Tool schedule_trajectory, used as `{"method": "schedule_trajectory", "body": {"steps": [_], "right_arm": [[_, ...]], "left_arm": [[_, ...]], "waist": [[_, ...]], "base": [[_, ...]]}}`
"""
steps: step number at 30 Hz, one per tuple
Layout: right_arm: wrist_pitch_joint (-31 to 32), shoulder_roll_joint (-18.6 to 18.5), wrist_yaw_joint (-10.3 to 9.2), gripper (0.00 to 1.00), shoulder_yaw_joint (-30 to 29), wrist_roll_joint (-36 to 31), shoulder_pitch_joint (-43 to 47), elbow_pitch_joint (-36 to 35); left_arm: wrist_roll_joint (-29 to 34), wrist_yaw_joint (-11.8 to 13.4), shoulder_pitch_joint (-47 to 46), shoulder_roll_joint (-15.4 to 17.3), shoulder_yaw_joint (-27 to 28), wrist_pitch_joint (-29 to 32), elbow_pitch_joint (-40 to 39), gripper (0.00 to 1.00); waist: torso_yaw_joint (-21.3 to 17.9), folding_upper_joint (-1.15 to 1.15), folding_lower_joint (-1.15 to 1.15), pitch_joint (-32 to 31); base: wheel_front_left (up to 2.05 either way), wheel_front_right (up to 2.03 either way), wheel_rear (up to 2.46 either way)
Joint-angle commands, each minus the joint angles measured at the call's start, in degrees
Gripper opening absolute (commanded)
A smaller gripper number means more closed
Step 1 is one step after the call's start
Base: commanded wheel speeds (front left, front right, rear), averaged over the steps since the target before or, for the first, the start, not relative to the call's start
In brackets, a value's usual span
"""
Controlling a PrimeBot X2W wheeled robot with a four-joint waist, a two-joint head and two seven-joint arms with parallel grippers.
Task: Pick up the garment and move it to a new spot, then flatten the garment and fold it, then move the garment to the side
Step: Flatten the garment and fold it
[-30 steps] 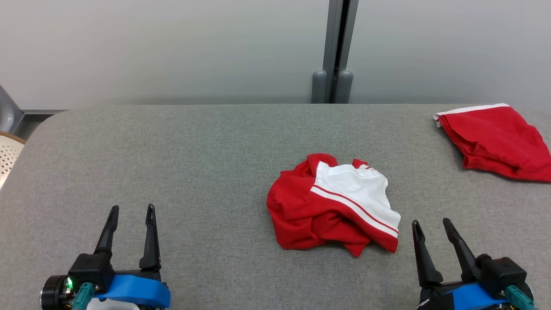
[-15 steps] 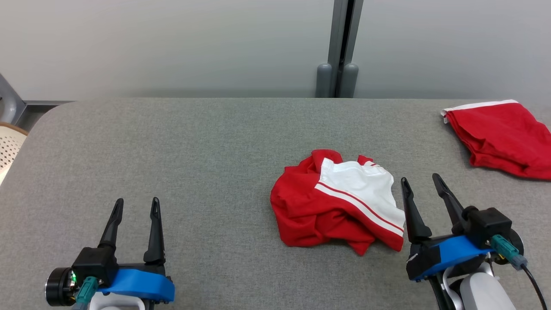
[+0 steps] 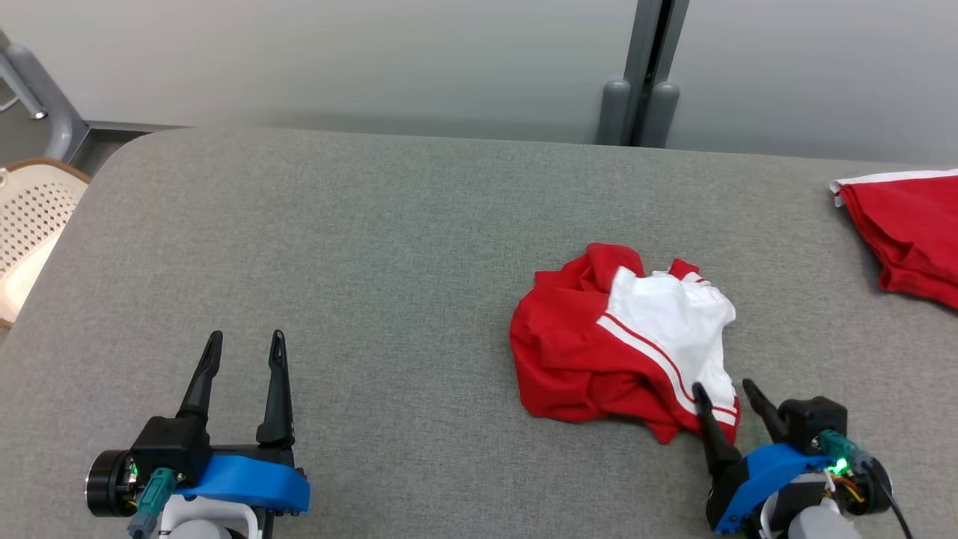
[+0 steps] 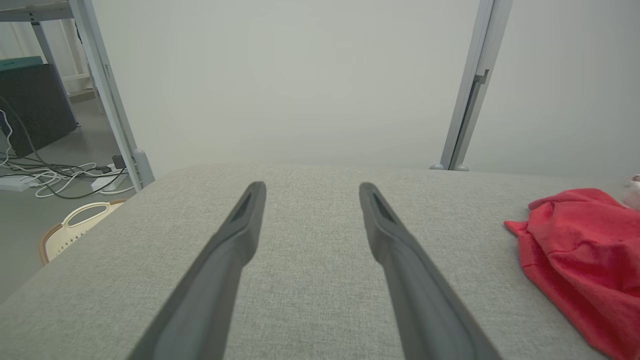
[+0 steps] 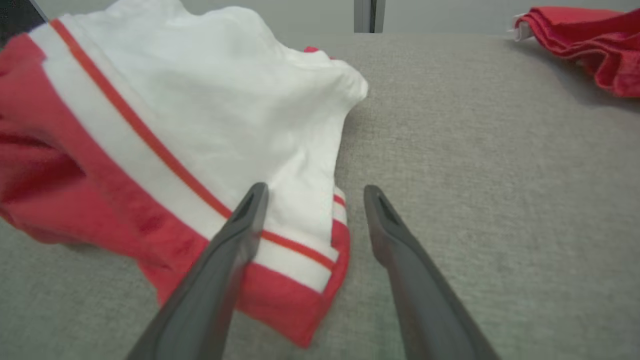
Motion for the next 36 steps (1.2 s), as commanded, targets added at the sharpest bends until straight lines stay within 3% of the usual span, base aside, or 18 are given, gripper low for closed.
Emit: {"method": "schedule_trajectory", "body": {"steps": [1, 8, 9, 10, 16, 29, 36], "right_arm": [[-0.5, 0.1, 0.02, 1.00, 0.6, 0.6, -1.2, 2.0], [-1.1, 0.9, 0.04, 1.00, 3.7, 2.6, -2.9, 10.9], [-1.3, 1.0, 0.07, 0.36, 4.2, 3.2, -3.2, 11.3], [-1.5, 1.0, 0.07, 0.00, 4.6, 3.9, -3.5, 11.6], [-2.3, -0.8, -0.01, 0.00, 3.2, 5.6, -5.0, 11.0], [-2.5, -9.3, 0.01, 0.00, -9.7, 6.8, -2.7, -1.0], [-2.5, -7.6, 0.02, 0.00, -7.0, 5.6, -3.8, -8.8]], "left_arm": [[0.2, -0.3, -0.9, -0.1, 0.2, -0.2, 0.1, 1.00], [0.4, -0.6, -1.4, -0.1, 0.0, -0.2, 0.8, 1.00], [0.4, -0.6, -1.3, -0.2, 0.0, -0.2, 0.8, 1.00], [0.5, -0.6, -1.1, -0.2, 0.1, -0.2, 0.8, 1.00], [0.6, -0.6, -0.1, -0.3, 0.6, -0.2, 0.9, 1.00], [0.5, -0.7, 0.4, -0.8, 0.5, -0.2, 0.8, 1.00], [0.2, -0.8, 0.8, -1.0, 0.7, -0.2, 1.1, 1.00]], "waist": [[0.6, 0.00, 0.00, 0.5], [1.4, 0.00, 0.00, 0.4], [1.4, 0.00, 0.00, 0.3], [1.3, 0.00, 0.00, 0.1], [0.5, 0.00, 0.00, -0.8], [-0.8, 0.00, 0.00, -2.0], [-0.8, 0.00, 0.00, -2.9]], "base": [[0.00, 0.00, 0.00], [0.00, 0.00, 0.00], [0.00, 0.00, 0.00], [0.00, 0.00, 0.00], [0.00, 0.00, 0.00], [0.00, 0.00, 0.00], [0.00, 0.00, 0.00]]}}
